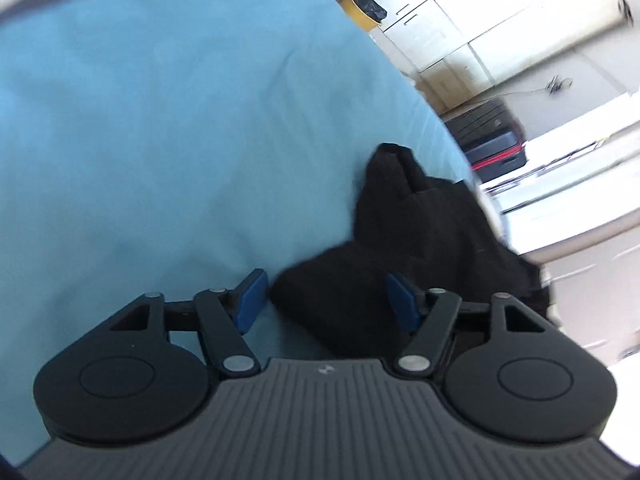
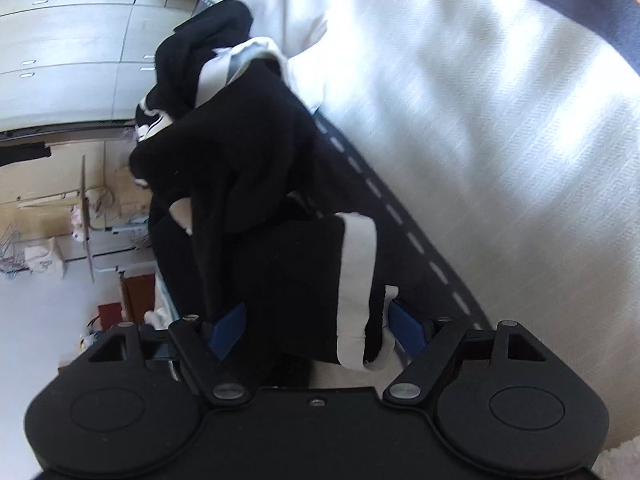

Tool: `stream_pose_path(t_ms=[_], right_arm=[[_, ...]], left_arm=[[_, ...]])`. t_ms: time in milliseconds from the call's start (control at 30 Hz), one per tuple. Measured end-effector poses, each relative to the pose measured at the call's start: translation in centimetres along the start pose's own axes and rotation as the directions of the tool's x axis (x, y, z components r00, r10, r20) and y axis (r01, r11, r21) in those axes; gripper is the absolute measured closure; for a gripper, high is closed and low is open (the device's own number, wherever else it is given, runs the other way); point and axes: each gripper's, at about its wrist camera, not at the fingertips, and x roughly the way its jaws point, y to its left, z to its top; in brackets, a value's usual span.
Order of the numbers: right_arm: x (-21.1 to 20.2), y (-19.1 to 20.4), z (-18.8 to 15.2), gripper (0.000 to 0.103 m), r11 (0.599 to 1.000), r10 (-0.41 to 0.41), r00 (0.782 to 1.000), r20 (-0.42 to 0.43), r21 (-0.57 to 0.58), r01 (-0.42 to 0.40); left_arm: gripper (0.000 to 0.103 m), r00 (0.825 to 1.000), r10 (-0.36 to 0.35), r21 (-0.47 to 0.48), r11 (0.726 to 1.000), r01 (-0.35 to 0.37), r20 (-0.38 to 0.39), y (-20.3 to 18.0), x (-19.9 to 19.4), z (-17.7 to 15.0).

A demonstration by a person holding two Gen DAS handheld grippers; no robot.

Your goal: Fold clothes

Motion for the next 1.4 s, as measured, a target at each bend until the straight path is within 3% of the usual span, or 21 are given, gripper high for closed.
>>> stream_pose_path(t_ms=[67, 133, 167, 233, 267, 400, 433, 533, 600, 700, 833, 933, 1067, 1100, 1167, 1267, 1333, 1400], right_arm=[[0.0, 0.4, -0.4, 0.02, 1.0, 0.02, 1.0, -0.021, -0.004, -0.021], [0.5, 0.3, -0.4, 0.02, 0.999, 0.039, 0.998, -0.039, 0.006, -0.038], [0.5, 0.2, -0.4, 0.02, 0.999, 0.037, 0.999, -0.034, 0.009, -0.036], [0.6, 0.1, -0.5, 0.02, 0.999, 0.033, 0.999, -0.023, 0.016, -0.032], [0.6, 0.1, -0.5, 0.021, 0.999, 0.029, 0.999, -0.014, 0.016, -0.029], [0.4, 2.1, -0.7, 0.055, 0.992, -0.025, 0.996, 0.091, -0.118, 0.036], [-0.1, 2.8, -0.9, 0.073, 0.984, -0.028, 0.991, 0.128, -0.17, 0.05], [-1.5, 5.2, -1.6, 0.083, 0.941, -0.024, 0.971, 0.24, -0.322, 0.102], [-3.1, 7.2, -2.7, 0.084, 0.892, -0.002, 0.933, 0.36, -0.422, 0.164], [-5.1, 9.4, -4.5, 0.086, 0.826, 0.055, 0.876, 0.479, -0.515, 0.23], [-6.0, 12.3, -6.7, 0.088, 0.661, 0.072, 0.728, 0.681, -0.58, 0.477], [-7.4, 13.3, -7.9, 0.09, 0.608, 0.138, 0.632, 0.762, -0.569, 0.553], [-8.7, 14.5, -8.6, 0.1, 0.542, 0.182, 0.474, 0.861, -0.491, 0.683], [-8.8, 14.6, -8.2, 0.101, 0.523, 0.172, 0.457, 0.872, -0.475, 0.708], [-8.3, 14.7, -6.7, 0.101, 0.511, 0.128, 0.509, 0.851, -0.496, 0.702], [-7.1, 14.0, -3.5, 0.093, 0.637, 0.043, 0.661, 0.749, -0.53, 0.559], [-6.6, 13.3, -1.4, 0.087, 0.731, 0.009, 0.753, 0.658, -0.518, 0.444], [-6.2, 12.4, 0.0, 0.077, 0.805, 0.015, 0.813, 0.583, -0.489, 0.336]], left_arm=[[0.032, 0.998, -0.061, -0.062, 0.996, 0.06, -0.018, 0.5, 0.1, -0.2], [0.039, 0.996, -0.085, -0.052, 0.995, 0.083, -0.04, 0.4, 0.6, -0.8], [0.06, 0.996, -0.073, -0.011, 0.997, 0.072, -0.043, -0.2, 0.9, -1.2], [0.091, 0.998, -0.035, 0.097, 0.995, 0.039, -0.046, -1.7, 1.5, -1.9], [0.095, 1.0, -0.011, 0.159, 0.987, 0.015, -0.027, -2.6, 1.4, -2.2], [0.098, 0.99, 0.049, 0.376, 0.922, -0.096, 0.134, -6.6, -0.9, -3.7], [0.098, 0.984, 0.037, 0.398, 0.911, -0.106, 0.176, -7.3, -1.9, -3.9], [0.099, 0.955, -0.006, 0.403, 0.907, -0.119, 0.295, -8.4, -5.2, -4.0], [0.099, 0.934, -0.044, 0.397, 0.911, -0.108, 0.354, -8.6, -8.0, -4.3], [0.099, 0.936, -0.096, 0.382, 0.923, -0.045, 0.34, -8.7, -10.5, -4.9], [0.099, 0.972, -0.096, 0.423, 0.906, -0.003, 0.212, -9.6, -10.2, -6.7], [0.099, 0.991, -0.058, 0.46, 0.888, -0.006, 0.124, -9.9, -8.9, -9.0], [0.097, 0.997, 0.008, 0.492, 0.87, -0.047, 0.081, -9.9, -7.4, -10.1], [0.097, 0.997, 0.018, 0.491, 0.869, -0.055, 0.08, -9.8, -7.2, -10.0], [0.094, 0.996, 0.027, 0.469, 0.881, -0.061, 0.08, -9.0, -7.5, -9.6], [0.083, 0.997, 0.026, 0.413, 0.909, -0.052, 0.067, -7.6, -7.5, -8.8], [0.081, 0.997, 0.031, 0.394, 0.917, -0.057, 0.072, -7.2, -7.5, -8.5], [0.08, 0.995, 0.037, 0.396, 0.915, -0.07, 0.089, -7.1, -7.4, -8.3]])
